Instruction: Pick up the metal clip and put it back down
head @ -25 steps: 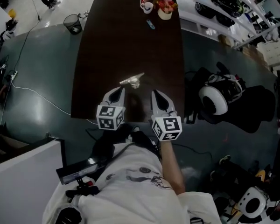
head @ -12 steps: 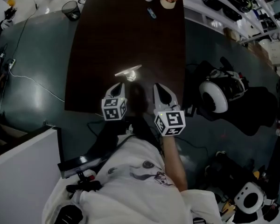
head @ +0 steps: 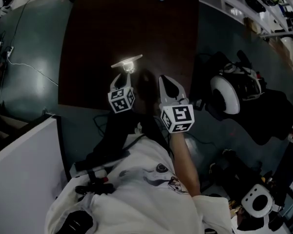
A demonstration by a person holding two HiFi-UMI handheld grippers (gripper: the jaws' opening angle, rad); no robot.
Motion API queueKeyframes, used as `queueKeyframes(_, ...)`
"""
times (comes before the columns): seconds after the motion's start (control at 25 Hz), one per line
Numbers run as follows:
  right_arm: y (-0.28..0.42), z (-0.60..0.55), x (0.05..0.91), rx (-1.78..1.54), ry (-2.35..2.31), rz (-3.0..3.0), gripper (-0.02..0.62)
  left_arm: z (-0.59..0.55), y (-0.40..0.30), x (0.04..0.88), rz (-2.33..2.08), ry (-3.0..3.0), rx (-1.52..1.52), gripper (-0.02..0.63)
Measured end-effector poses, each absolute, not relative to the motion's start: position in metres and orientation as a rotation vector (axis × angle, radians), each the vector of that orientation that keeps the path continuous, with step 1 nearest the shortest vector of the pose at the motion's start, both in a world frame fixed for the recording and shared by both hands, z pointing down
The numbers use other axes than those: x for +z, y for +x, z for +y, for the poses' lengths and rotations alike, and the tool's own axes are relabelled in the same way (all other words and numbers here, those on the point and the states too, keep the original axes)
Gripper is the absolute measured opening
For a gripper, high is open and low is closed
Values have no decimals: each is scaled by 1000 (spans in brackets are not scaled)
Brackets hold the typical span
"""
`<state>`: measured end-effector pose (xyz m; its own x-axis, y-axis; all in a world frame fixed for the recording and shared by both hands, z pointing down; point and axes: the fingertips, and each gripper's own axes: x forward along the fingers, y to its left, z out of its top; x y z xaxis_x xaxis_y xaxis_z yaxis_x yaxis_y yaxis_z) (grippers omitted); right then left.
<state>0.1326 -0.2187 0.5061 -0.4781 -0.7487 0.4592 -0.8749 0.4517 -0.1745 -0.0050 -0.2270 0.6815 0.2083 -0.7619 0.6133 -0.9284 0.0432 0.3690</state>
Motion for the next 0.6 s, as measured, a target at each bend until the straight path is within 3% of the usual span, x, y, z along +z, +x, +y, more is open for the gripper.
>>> queueKeyframes(0.2, 135, -226, 511, 581, 1350, -2389, 2, -234, -4, 702, -1637, 1676, 348, 272)
queueKeyframes(0.6, 154, -224, 523, 635, 1360, -2313, 2, -250, -3, 733, -1652, 1531, 404, 353)
